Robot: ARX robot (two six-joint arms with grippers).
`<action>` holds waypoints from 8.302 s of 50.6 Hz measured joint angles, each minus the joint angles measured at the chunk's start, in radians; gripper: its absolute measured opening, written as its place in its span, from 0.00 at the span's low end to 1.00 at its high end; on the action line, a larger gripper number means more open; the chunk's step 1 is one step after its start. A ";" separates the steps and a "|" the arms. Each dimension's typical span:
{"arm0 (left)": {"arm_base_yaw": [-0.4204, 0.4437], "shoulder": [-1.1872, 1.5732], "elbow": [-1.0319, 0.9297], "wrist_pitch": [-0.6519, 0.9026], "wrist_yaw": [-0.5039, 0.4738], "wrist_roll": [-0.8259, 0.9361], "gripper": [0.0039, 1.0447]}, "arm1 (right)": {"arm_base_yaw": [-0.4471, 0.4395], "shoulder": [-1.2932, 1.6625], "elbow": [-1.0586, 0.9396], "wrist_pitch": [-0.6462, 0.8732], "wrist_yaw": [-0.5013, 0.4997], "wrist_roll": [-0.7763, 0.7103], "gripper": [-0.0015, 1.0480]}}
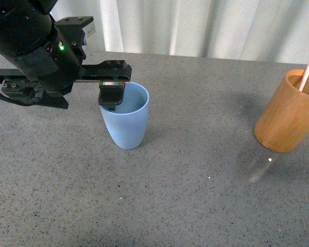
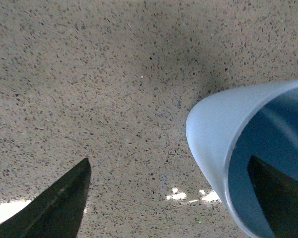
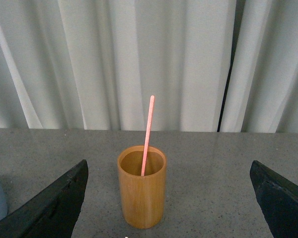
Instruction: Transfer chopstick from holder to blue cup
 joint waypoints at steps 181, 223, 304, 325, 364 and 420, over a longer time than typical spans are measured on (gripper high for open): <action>0.291 -1.669 -1.172 0.623 0.026 0.193 0.03 | 0.000 0.000 0.000 0.000 0.000 0.000 0.90; 0.291 -1.924 -1.172 0.361 0.026 0.193 0.34 | 0.000 0.000 0.000 0.000 0.000 0.000 0.90; 0.291 -1.925 -1.172 0.361 0.026 0.195 0.94 | -0.061 1.703 0.508 0.956 -0.055 0.031 0.90; 0.291 -1.925 -1.172 0.361 0.026 0.195 0.94 | 0.009 1.814 0.606 0.945 -0.028 0.057 0.90; 0.291 -1.925 -1.172 0.361 0.026 0.195 0.94 | 0.025 1.897 0.706 0.937 -0.048 0.041 0.90; 0.291 -1.925 -1.172 0.361 0.026 0.195 0.94 | 0.049 1.822 0.639 0.994 -0.040 0.022 0.03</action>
